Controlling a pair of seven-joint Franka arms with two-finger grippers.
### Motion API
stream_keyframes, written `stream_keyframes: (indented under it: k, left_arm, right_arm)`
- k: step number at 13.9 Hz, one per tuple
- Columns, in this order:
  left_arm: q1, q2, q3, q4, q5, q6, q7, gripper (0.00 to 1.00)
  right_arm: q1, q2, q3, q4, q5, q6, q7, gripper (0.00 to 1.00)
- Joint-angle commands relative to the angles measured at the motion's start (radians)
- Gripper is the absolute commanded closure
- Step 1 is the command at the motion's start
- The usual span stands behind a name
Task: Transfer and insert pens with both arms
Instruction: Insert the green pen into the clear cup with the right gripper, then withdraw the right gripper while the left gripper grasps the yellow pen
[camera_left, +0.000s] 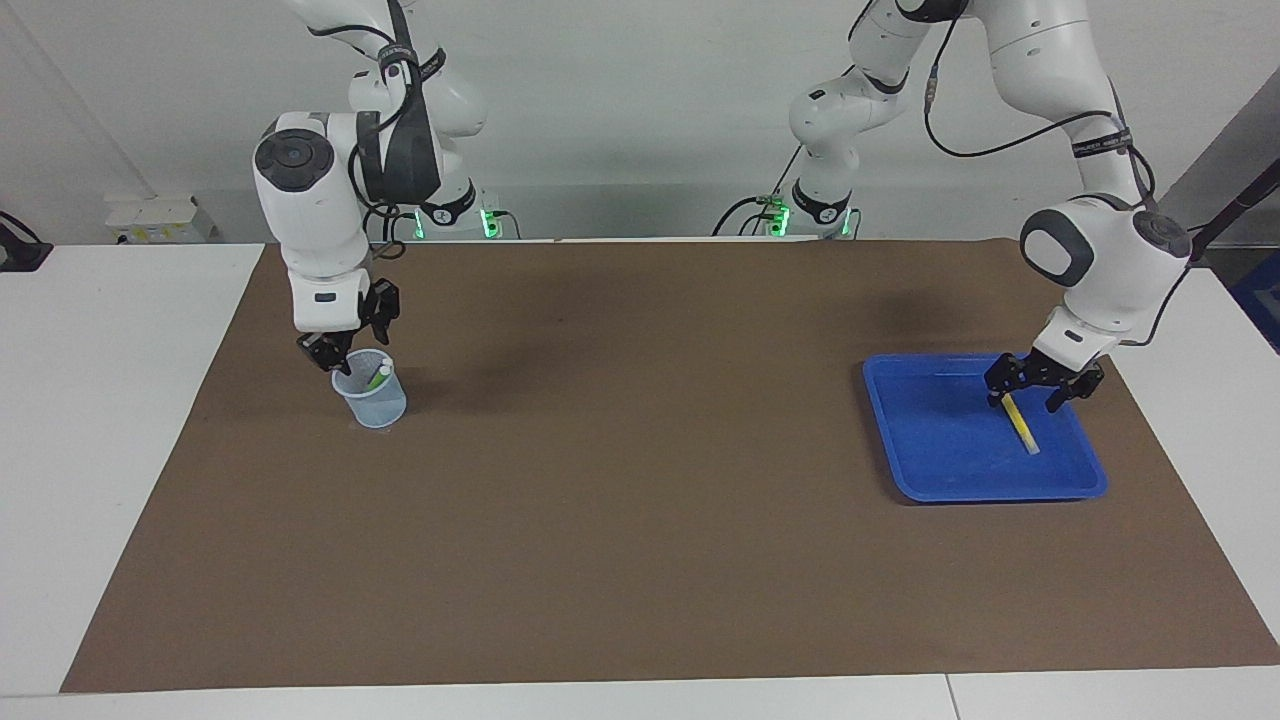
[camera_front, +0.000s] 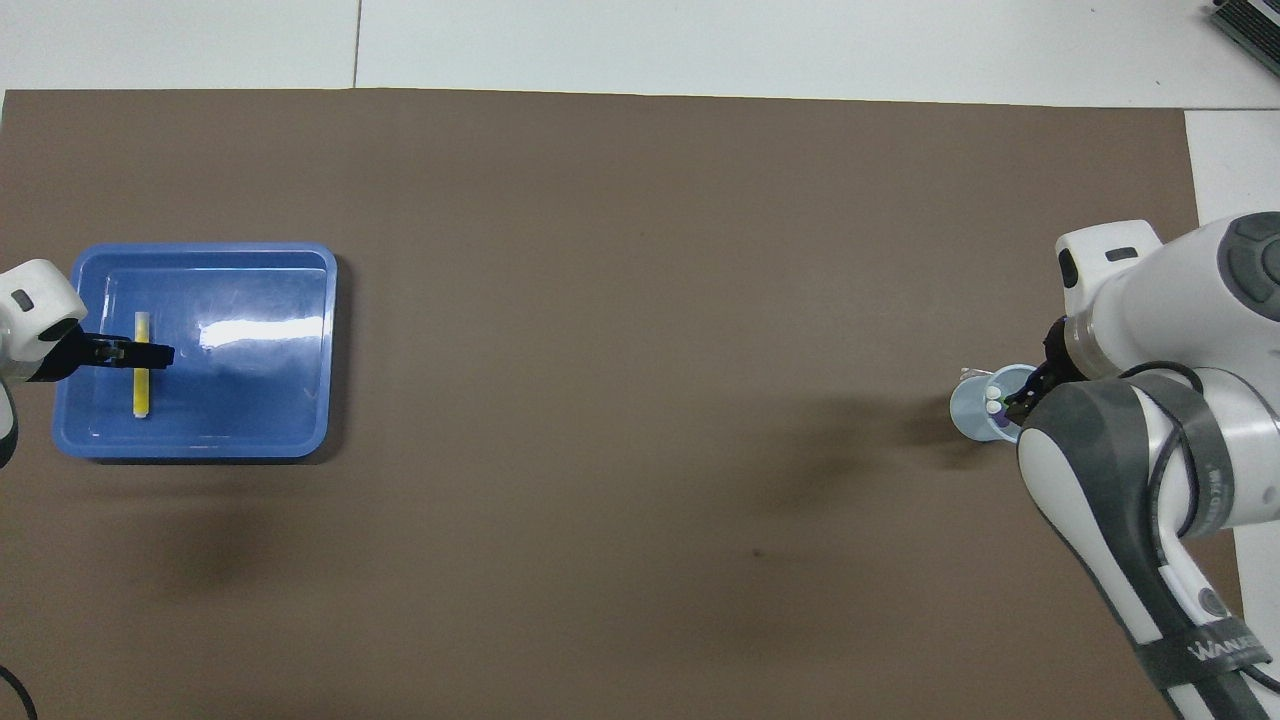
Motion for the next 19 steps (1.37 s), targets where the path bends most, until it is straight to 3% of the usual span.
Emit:
stream_keyframes:
  k: [1,5,10,13,17,19]
  left_arm:
    - [0.019,0.055,-0.009,0.038,0.039,0.045,0.010,0.01]
    - [0.019,0.084,-0.009,0.038,0.039,0.074,0.011,0.05]
    - [0.019,0.109,-0.009,0.027,0.039,0.115,0.011,0.19]
    - [0.019,0.112,-0.009,0.026,0.041,0.118,0.011,0.39]
    - [0.032,0.112,-0.002,0.027,0.041,0.126,0.075,0.48]
    - [0.035,0.112,-0.002,0.027,0.041,0.134,0.077,0.67]
  right_arm:
    - [-0.009,-0.031,0.013,0.083,0.056,-0.135,-0.005,0.00]
    - [-0.026,-0.038,-0.014,0.100,0.315,-0.214,0.046,0.00]
    - [0.028,-0.038,-0.007,0.100,0.539,-0.189,0.411,0.00]
    - [0.091,-0.038,-0.005,0.100,0.633,-0.137,0.665,0.00]
    - [0.192,-0.034,-0.005,0.099,0.695,-0.019,0.963,0.00]
    - [0.224,-0.031,-0.005,0.099,0.731,0.036,1.055,0.00]
